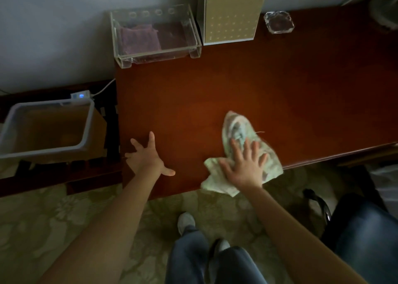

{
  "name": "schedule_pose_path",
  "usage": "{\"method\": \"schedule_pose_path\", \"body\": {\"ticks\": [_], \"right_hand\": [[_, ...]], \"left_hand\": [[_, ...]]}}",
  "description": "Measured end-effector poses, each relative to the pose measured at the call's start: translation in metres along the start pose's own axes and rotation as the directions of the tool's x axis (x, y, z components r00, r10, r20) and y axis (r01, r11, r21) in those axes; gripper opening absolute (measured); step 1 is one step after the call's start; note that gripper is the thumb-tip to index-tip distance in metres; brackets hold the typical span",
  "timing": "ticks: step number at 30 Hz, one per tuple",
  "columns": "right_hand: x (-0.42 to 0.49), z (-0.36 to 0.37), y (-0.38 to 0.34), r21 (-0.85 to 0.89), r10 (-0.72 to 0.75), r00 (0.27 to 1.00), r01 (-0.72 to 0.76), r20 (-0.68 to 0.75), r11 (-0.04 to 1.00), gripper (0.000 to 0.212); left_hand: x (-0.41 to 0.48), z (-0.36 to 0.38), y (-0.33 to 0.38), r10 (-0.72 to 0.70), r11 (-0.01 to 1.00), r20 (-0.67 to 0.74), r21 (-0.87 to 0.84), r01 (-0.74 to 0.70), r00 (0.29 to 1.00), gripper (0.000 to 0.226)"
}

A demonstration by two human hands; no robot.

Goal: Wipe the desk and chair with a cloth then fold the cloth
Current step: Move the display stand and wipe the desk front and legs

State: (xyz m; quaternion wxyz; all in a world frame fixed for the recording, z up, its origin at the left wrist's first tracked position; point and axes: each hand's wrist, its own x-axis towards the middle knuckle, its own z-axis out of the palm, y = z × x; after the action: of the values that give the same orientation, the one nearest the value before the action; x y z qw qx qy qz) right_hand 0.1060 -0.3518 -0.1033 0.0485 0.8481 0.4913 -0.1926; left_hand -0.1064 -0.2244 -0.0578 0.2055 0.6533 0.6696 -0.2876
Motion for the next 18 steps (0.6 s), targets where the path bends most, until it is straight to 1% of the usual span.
{"method": "schedule_pose_path", "body": {"ticks": [2, 4, 7, 8, 9, 11, 13, 15, 18], "right_hand": [[-0.014, 0.009, -0.021, -0.025, -0.101, 0.995, 0.101, 0.009, 0.995, 0.074], [-0.018, 0.010, -0.026, -0.005, -0.153, 0.988, 0.153, -0.001, 0.988, 0.073], [-0.009, 0.008, -0.001, -0.018, -0.277, 0.961, 0.277, -0.021, 0.961, 0.089], [-0.004, 0.004, 0.012, -0.016, -0.287, 0.957, 0.287, -0.028, 0.958, 0.089], [0.002, 0.001, 0.029, -0.008, -0.264, 0.964, 0.264, -0.036, 0.964, 0.082], [0.014, -0.006, 0.065, 0.015, -0.142, 0.988, 0.143, -0.055, 0.990, 0.064], [0.021, -0.011, 0.101, 0.038, -0.028, 0.993, 0.032, -0.114, 0.999, 0.061], [0.026, -0.016, 0.127, 0.060, 0.011, 0.985, -0.001, -0.171, 0.998, 0.061], [0.030, -0.014, 0.138, 0.105, -0.004, 0.970, 0.031, -0.243, 0.994, 0.055]], "left_hand": [[-0.001, -0.003, 0.004, -0.020, 1.000, 0.009, 0.002, 0.020, 1.000, 0.142], [-0.001, -0.003, 0.007, -0.034, 0.999, 0.012, -0.018, 0.034, 0.999, 0.142], [0.000, 0.003, 0.003, -0.030, 0.998, -0.008, -0.063, 0.029, 1.000, 0.136], [0.000, 0.007, 0.001, -0.023, 0.996, -0.028, -0.082, 0.021, 0.999, 0.133], [-0.002, 0.014, -0.001, -0.021, 0.994, -0.051, -0.106, 0.015, 0.998, 0.128], [-0.008, 0.028, -0.004, -0.019, 0.991, -0.102, -0.136, 0.005, 0.995, 0.116], [-0.014, 0.043, -0.005, -0.020, 0.989, -0.156, -0.148, -0.003, 0.988, 0.105], [-0.018, 0.051, -0.005, -0.013, 0.986, -0.199, -0.165, -0.021, 0.980, 0.096], [-0.023, 0.060, -0.006, 0.002, 0.971, -0.241, -0.233, -0.060, 0.970, 0.086]]}}
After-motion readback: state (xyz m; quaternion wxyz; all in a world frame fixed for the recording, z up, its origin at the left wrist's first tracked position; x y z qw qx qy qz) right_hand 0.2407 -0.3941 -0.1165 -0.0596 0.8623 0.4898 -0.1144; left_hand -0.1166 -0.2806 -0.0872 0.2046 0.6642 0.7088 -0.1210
